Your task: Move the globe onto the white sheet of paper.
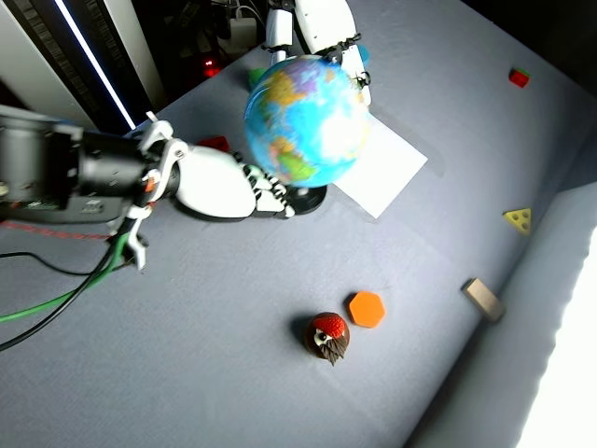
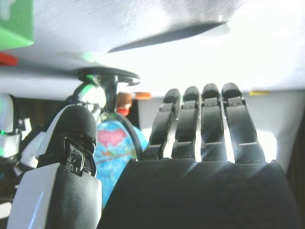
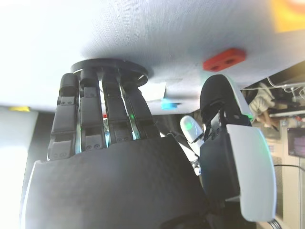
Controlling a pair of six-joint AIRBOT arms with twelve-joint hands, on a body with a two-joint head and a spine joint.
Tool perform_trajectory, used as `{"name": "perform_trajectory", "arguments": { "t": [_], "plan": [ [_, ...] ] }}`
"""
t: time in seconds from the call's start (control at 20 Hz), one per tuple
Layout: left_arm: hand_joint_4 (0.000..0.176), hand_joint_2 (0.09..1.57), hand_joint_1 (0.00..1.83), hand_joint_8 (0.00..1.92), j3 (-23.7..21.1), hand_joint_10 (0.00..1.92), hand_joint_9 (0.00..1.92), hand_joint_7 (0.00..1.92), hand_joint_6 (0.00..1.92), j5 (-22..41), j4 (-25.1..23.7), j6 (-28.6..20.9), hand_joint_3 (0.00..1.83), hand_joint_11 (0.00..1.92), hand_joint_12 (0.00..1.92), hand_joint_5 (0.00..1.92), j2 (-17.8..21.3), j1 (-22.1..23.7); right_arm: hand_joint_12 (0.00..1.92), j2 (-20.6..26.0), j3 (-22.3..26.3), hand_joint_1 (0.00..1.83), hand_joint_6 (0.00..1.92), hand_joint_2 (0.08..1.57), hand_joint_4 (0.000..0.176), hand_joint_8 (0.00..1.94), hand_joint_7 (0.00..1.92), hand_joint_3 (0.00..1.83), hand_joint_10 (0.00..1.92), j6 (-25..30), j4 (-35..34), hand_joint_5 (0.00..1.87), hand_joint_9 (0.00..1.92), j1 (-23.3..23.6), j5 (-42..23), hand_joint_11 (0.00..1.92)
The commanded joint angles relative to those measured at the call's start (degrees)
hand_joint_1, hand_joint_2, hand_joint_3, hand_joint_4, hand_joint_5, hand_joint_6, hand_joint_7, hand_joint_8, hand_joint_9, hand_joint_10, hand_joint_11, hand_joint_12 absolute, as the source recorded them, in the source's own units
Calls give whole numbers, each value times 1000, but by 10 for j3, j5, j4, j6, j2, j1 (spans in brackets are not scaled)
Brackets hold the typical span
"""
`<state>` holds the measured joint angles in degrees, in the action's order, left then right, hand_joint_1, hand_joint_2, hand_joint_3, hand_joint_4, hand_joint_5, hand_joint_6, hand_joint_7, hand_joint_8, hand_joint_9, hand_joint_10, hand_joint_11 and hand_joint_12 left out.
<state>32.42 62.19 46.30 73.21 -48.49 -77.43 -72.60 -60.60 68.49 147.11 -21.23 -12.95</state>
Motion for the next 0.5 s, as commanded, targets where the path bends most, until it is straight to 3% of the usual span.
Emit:
{"name": "perform_trajectory", "arguments": {
  "t": [0.0,0.45],
  "plan": [
    [0,1221,0,0,3,0,0,0,0,51,-23,-4,0,0,0,0,-5,1,233,-12,-1,0,7,1216,0,5,153,2,7,8,11,144,163,-2,-17,0],
    [0,1216,0,0,6,0,0,0,0,43,-20,-11,0,0,0,0,-7,2,292,-92,-34,0,0,1214,0,0,110,0,0,32,13,123,134,25,21,0]
  ]
}}
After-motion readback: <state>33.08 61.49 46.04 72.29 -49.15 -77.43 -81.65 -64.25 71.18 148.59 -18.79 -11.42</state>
